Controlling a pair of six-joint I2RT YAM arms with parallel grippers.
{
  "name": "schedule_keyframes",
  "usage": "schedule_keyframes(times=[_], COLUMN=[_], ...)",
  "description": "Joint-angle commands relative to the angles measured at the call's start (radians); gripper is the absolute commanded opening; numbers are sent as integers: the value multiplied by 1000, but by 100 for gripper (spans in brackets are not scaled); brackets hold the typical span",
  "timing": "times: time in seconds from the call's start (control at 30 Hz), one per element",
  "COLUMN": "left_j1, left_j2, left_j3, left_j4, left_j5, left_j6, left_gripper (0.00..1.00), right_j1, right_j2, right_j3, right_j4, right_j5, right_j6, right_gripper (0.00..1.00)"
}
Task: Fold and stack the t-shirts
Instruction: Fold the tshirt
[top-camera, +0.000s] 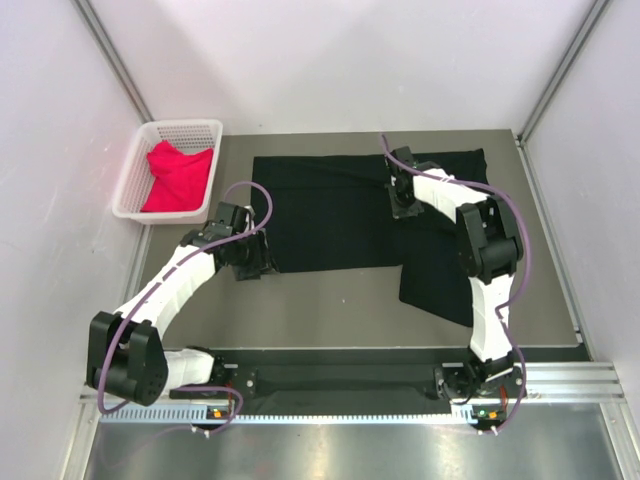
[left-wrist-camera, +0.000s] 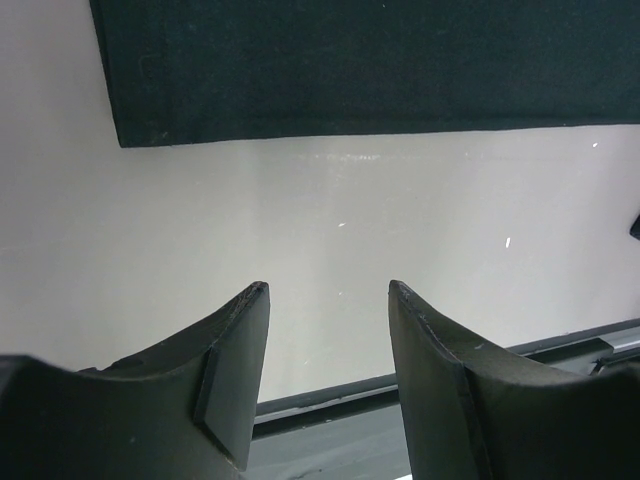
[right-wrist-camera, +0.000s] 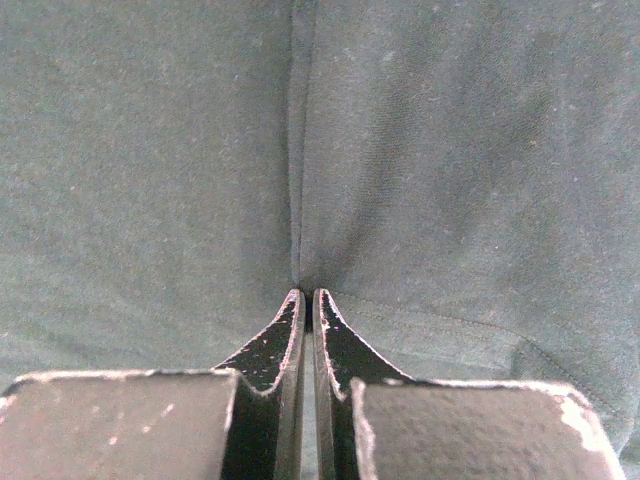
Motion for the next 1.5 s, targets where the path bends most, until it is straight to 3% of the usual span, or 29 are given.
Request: schedule_keyframes(times=[0.0, 0.37, 0.4, 0.43, 0.53, 0.63, 0.83, 1.0, 1.47], left_j1=[8, 17, 18, 18, 21, 23, 29, 38, 78], left_j2=[-2, -1, -1, -1, 1, 4, 13, 24, 30], left_j3=[-8, -12, -12, -14, -19, -20, -17, -6, -2], left_j4=[25, 23, 25, 23, 22, 20, 33, 37, 14], left_j5=[20, 32, 35, 37, 40, 35, 46, 37, 49], left_j6=[16, 21, 21, 21, 25, 30, 30, 25, 36], left_gripper=[56, 56, 56, 56, 57, 57, 57, 56, 55], right_j1=[12, -8, -11, -14, -30, -53, -135, -276, -455], right_j2=[-79, -52, -50, -49, -49, -79, -227, -311, -251], right_j3=[29, 82, 71, 60, 48, 30, -108, -268, -365], right_j4=[-34, -110, -109, -107, -109, -104, -11, 51, 112], right_j5=[-45, -232, -232, -232, -246, -238, -204, -227, -194], right_j6=[-3, 72, 74, 75, 77, 89, 141, 204, 195], right_gripper=[0, 4, 7, 19, 37, 42, 39, 33, 32])
